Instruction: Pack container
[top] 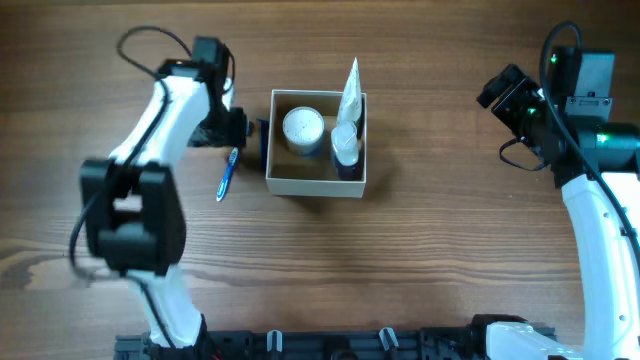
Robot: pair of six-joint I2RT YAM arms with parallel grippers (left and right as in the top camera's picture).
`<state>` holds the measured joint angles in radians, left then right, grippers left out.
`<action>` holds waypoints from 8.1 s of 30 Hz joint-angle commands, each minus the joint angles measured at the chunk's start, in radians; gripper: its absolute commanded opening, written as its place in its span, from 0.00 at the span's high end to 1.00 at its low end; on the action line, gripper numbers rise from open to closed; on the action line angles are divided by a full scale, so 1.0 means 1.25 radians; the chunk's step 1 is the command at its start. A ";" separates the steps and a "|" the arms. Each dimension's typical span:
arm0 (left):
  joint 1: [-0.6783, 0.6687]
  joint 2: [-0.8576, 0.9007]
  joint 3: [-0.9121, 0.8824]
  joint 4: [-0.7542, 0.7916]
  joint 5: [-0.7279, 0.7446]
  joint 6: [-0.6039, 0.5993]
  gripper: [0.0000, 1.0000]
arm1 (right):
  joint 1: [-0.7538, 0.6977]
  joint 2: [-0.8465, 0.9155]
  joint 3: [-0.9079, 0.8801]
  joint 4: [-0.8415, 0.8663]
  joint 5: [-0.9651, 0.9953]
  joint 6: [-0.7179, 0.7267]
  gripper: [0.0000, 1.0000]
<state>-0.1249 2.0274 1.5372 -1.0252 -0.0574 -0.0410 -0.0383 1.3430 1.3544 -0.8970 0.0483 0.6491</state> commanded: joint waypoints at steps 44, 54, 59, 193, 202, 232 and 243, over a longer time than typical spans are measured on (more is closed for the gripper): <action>-0.231 -0.157 0.000 0.177 -0.054 -0.078 0.96 | 0.000 0.007 0.010 0.002 -0.007 -0.014 0.00; -0.231 -0.161 0.003 0.143 -0.054 -0.082 0.68 | 0.000 0.007 0.010 0.002 -0.007 -0.014 0.00; -0.219 -0.253 0.012 0.128 -0.059 -0.098 0.57 | 0.000 0.007 0.010 0.002 -0.007 -0.014 0.00; 0.154 -0.456 -0.052 -0.013 -0.024 -0.264 0.00 | 0.000 0.007 0.010 0.001 0.015 -0.016 0.00; 0.154 -0.456 -0.052 -0.013 -0.024 -0.264 0.00 | 0.001 -0.079 -0.013 -0.027 0.043 -0.074 0.00; 0.154 -0.456 -0.052 -0.013 -0.024 -0.264 0.00 | 0.001 -1.072 -0.897 0.317 0.041 -0.305 0.00; 0.154 -0.456 -0.052 -0.013 -0.024 -0.264 0.00 | 0.000 -1.071 -0.968 0.358 0.038 -0.262 0.00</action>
<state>0.0631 1.4567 1.4609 -1.0420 -0.0814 -0.3862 -0.0383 0.0200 0.1505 -0.4629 0.0978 0.2977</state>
